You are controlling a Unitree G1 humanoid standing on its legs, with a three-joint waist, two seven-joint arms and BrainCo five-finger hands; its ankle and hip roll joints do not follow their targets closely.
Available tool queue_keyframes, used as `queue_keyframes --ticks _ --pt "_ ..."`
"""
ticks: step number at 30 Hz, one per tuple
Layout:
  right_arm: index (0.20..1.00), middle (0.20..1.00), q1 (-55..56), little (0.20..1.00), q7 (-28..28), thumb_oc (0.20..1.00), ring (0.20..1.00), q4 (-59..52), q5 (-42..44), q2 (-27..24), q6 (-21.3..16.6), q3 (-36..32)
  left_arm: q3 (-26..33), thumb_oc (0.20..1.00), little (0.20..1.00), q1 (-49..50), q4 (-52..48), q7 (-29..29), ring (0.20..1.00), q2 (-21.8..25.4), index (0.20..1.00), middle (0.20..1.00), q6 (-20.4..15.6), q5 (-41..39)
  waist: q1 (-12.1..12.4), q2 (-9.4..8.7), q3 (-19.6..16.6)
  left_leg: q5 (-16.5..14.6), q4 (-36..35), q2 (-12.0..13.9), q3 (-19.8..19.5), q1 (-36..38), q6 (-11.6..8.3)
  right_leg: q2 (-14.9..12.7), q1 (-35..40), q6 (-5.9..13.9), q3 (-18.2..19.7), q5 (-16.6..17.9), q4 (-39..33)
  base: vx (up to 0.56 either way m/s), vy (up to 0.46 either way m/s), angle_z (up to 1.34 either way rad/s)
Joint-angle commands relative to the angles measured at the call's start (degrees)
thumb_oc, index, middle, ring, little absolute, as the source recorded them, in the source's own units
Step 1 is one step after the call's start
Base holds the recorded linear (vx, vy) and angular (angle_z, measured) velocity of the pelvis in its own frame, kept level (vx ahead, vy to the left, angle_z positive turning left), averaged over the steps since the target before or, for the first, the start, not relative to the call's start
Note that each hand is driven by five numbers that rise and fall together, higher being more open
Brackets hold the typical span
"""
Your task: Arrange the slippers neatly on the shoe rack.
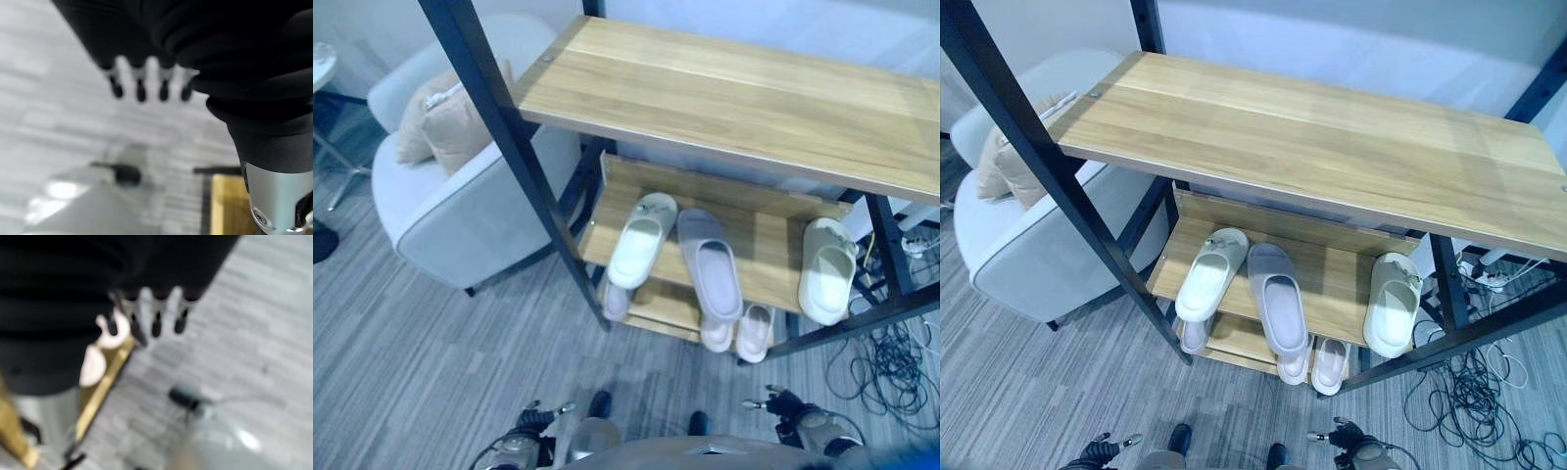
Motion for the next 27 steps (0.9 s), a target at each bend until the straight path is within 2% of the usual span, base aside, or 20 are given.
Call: queue_keyframes --ticks 1,6,11,18,19,23,27 --pt "1.000 1.000 0.0 1.000 -0.3 1.000 1.000 0.0 -0.1 -1.2 -0.2 1.9 0.3 1.000 1.000 -1.5 2.9 0.2 1.000 0.9 1.000 1.000 -0.6 2.9 1.3 -0.04 -3.1 -1.4 8.0 -0.1 -2.1 -5.0 -0.10 -1.8 -1.2 4.82 2.6 -2.2 8.5 0.00 0.100 -0.25" --pt "1.000 1.000 0.4 1.000 -0.6 1.000 1.000 -1.7 1.8 -0.7 -0.9 1.3 -0.4 1.000 1.000 -1.8 2.2 0.5 1.000 0.9 1.000 1.000 -0.9 3.8 0.2 0.57 -4.9 -2.2 6.2 -1.1 0.2 -2.7 1.04 -3.2 -0.3 5.80 4.1 -1.0 6.8 0.03 0.084 -0.28" --pt "1.000 1.000 -0.1 1.000 0.2 1.000 1.000 -5.1 1.4 -0.1 -1.8 3.9 -3.4 1.000 1.000 -2.5 0.4 0.4 1.000 0.1 1.000 1.000 -1.6 6.4 -0.3 0.90 -5.6 -2.0 5.0 -1.1 0.6 -1.5 1.14 -3.6 0.3 6.19 4.4 -0.9 5.8 0.00 0.008 -0.05" --pt "1.000 1.000 -0.8 1.000 1.5 1.000 1.000 -7.6 3.6 0.4 -3.0 5.5 -5.5 1.000 1.000 -1.6 -0.6 -0.1 1.000 -0.5 1.000 1.000 -2.3 8.9 -0.1 1.00 -5.6 -2.3 4.5 -1.6 0.4 -0.7 1.28 -4.4 1.2 6.77 3.7 -1.2 5.8 0.00 0.027 -0.05" --pt "1.000 1.000 -5.8 1.000 0.5 1.000 1.000 -5.5 2.6 0.7 -1.7 5.6 -6.2 1.000 1.000 -1.8 0.1 -0.5 1.000 -0.4 1.000 1.000 -2.0 9.0 0.7 0.91 -5.8 -2.4 4.5 -1.8 0.2 -0.6 1.30 -4.6 1.7 6.82 3.1 -1.2 5.6 0.02 0.044 0.02" --pt "1.000 1.000 -0.5 1.000 1.3 1.000 1.000 -7.5 0.9 1.8 -2.7 7.3 -5.2 1.000 1.000 -1.5 -0.1 -0.4 1.000 -0.6 1.000 1.000 -2.2 8.6 0.2 1.05 -5.7 -2.5 4.2 -1.8 0.5 -0.3 1.48 -4.8 1.6 6.99 3.1 -1.2 5.8 0.00 0.032 0.14" --pt "1.000 1.000 3.0 1.000 1.5 1.000 1.000 -18.2 -0.7 2.1 -4.9 12.5 -1.8 1.000 1.000 -0.5 -1.0 1.8 1.000 -1.0 1.000 1.000 -3.5 3.2 -0.2 0.72 -4.2 -2.2 4.2 -2.0 1.1 -0.8 1.82 -5.1 -0.3 7.41 3.9 -0.5 7.0 -0.09 0.057 0.01"
